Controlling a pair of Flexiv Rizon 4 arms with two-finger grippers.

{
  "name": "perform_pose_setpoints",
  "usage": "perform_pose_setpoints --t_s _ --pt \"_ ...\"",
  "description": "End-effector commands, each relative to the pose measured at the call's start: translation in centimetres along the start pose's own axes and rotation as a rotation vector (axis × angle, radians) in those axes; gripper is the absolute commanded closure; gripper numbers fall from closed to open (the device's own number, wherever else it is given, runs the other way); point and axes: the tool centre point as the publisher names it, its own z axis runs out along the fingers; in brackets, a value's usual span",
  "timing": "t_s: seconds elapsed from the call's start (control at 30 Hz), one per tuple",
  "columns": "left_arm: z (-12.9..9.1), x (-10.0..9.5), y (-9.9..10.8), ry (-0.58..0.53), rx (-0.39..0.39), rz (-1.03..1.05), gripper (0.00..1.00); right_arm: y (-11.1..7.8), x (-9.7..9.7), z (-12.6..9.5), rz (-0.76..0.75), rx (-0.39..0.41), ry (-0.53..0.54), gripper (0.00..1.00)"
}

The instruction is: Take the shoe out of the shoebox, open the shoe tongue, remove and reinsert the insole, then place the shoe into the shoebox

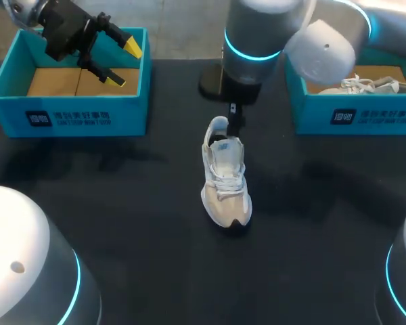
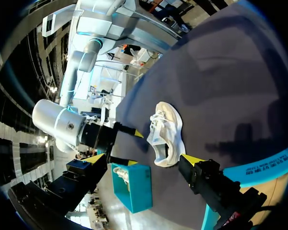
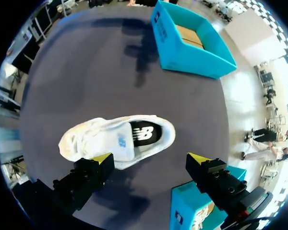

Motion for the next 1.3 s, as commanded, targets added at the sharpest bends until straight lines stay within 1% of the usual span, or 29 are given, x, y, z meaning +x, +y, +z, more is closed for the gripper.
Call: perform_pose_setpoints --t_s 0.03,0.2,0.27,0.3,0.37,0.43,0.53,0.7,0.87,0.97,1.0,1.07,1.1,1.17,1.2,1.23,1.27,1.3 --pt "0.0 0.0 0.0 0.004 -0.001 0.001 0.00 0.9 -1.7 1.8 -0.037 -0.004 0.044 0.00" --pt "0.0 0.0 0.0 0.004 -0.001 0.001 0.00 1.7 -2.8 3.4 -0.081 -0.020 0.060 0.00" --pt "0.0 0.0 0.0 0.004 -0.001 0.001 0.00 2.0 -3.1 4.2 -0.088 -0.014 0.060 0.00" --pt "0.0 0.0 0.0 0.004 -0.001 0.001 0.00 2.2 -3.3 4.5 -0.092 -0.027 0.065 0.00" --pt "0.0 0.0 0.0 0.004 -0.001 0.001 0.00 2.6 -3.7 5.3 -0.104 -0.021 0.064 0.00" --pt "0.0 0.0 0.0 0.004 -0.001 0.001 0.00 2.9 -3.9 6.1 -0.108 -0.034 0.070 0.00" --pt "0.0 0.0 0.0 0.004 -0.001 0.001 0.00 3.3 -4.1 7.1 -0.136 -0.027 0.082 0.00" --pt "0.0 0.0 0.0 0.004 -0.001 0.001 0.00 3.0 -3.9 8.9 -0.137 -0.022 0.109 0.00" --pt "0.0 0.0 0.0 0.004 -0.001 0.001 0.00 2.8 -3.7 10.0 -0.143 -0.013 0.129 0.00" --pt "0.0 0.0 0.0 0.004 -0.001 0.001 0.00 2.7 -3.7 10.7 -0.145 0.002 0.138 0.07" --pt "0.0 0.0 0.0 0.004 -0.001 0.001 0.00 2.7 -3.7 11.0 -0.147 0.006 0.142 0.11" --pt "0.0 0.0 0.0 0.004 -0.001 0.001 0.00 2.7 -3.8 11.4 -0.151 0.023 0.143 0.16" --pt "0.0 0.0 0.0 0.004 -0.001 0.001 0.00 2.6 -3.8 11.6 -0.150 0.027 0.144 0.22" --pt "0.0 0.0 0.0 0.004 -0.001 0.001 0.00 2.6 -3.7 11.9 -0.146 0.028 0.147 0.27" --pt "0.0 0.0 0.0 0.004 -0.001 0.001 0.00 2.5 -3.7 12.1 -0.145 0.030 0.149 0.33" --pt "0.0 0.0 0.0 0.004 -0.001 0.001 0.00 2.5 -3.7 12.2 -0.143 0.032 0.152 0.35" --pt "0.0 0.0 0.0 0.004 -0.001 0.001 0.00 2.5 -3.7 12.3 -0.142 0.033 0.154 0.41" --pt "0.0 0.0 0.0 0.004 -0.001 0.001 0.00 2.5 -3.6 12.4 -0.142 0.035 0.156 0.44"
